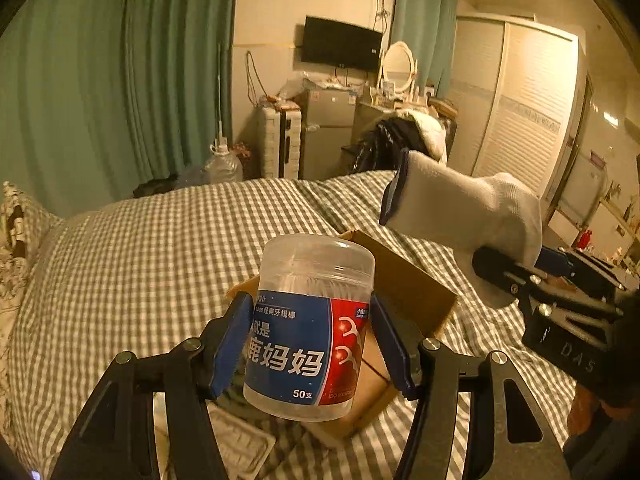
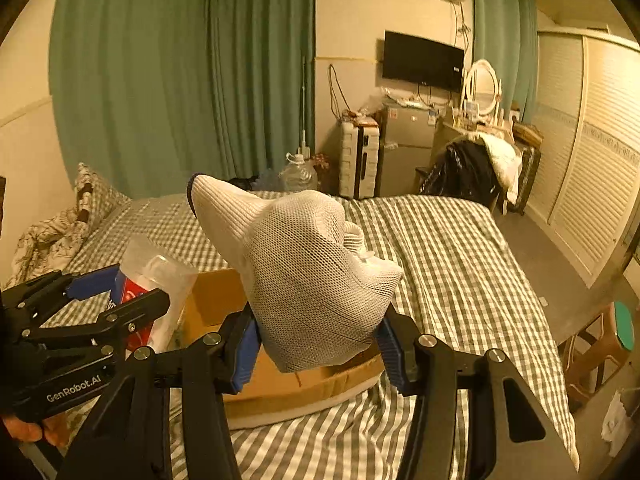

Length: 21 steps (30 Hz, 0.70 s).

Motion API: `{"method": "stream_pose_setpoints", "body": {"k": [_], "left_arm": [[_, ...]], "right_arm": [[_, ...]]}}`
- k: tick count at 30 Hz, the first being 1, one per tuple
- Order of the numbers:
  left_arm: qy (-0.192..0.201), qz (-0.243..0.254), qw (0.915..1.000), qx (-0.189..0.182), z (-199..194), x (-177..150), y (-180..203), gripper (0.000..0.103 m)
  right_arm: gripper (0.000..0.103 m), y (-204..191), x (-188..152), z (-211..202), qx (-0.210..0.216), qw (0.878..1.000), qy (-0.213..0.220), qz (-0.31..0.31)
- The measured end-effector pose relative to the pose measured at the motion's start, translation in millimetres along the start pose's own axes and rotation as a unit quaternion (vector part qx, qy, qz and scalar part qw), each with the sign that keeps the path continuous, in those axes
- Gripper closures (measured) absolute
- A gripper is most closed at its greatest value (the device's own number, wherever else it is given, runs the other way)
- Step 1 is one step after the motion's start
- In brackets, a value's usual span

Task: Organize objects
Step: 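Carry the jar and sock over the box and open both tools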

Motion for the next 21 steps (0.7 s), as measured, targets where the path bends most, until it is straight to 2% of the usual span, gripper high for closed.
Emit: {"method": "stream_pose_setpoints", "body": {"k": [6, 8, 11, 12, 14, 15, 19, 21], "left_arm": [[-0.027, 0.000, 0.9996, 0.004, 51, 9, 2, 0.043], [-0.033, 0.000, 0.9995, 0.000, 63, 9, 1, 0.047], [-0.034, 0.004, 0.9994, -0.006, 70, 12, 3, 0.047], [-0.036, 0.004, 0.9993, -0.009, 69, 11, 2, 0.046], [-0.040, 0.006, 0.9991, -0.011, 67, 12, 2, 0.046], [-0.040, 0.006, 0.9991, -0.010, 66, 12, 1, 0.046], [-0.039, -0.009, 0.9992, -0.004, 47, 8, -14, 0.027], [-0.030, -0.015, 0.9994, 0.005, 29, 5, -24, 0.023]], "right_arm": [[0.052, 13, -10, 52, 0.005, 0.999, -0.042, 0.004], [0.052, 15, -14, 65, 0.005, 0.999, -0.053, 0.008], [0.049, 16, -20, 78, 0.015, 0.998, -0.067, 0.011], [0.048, 16, -21, 79, 0.017, 0.997, -0.072, 0.013], [0.034, 16, -25, 80, 0.010, 0.997, -0.072, 0.017], [0.031, 18, -24, 78, 0.003, 0.997, -0.069, 0.019], [0.025, 20, -16, 59, -0.007, 0.998, -0.053, 0.020], [0.022, 14, -11, 43, -0.012, 0.999, -0.040, 0.015]]}}
Point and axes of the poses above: each gripper's, at about its wrist camera, not at the fingertips, and z roughly the way its jaws point, y to its right, x to its top, the point moved 6 cm from there along z, roughly the way its jaws point, and after that the axes turned 1 degree about -y, right-handed, at the moved point
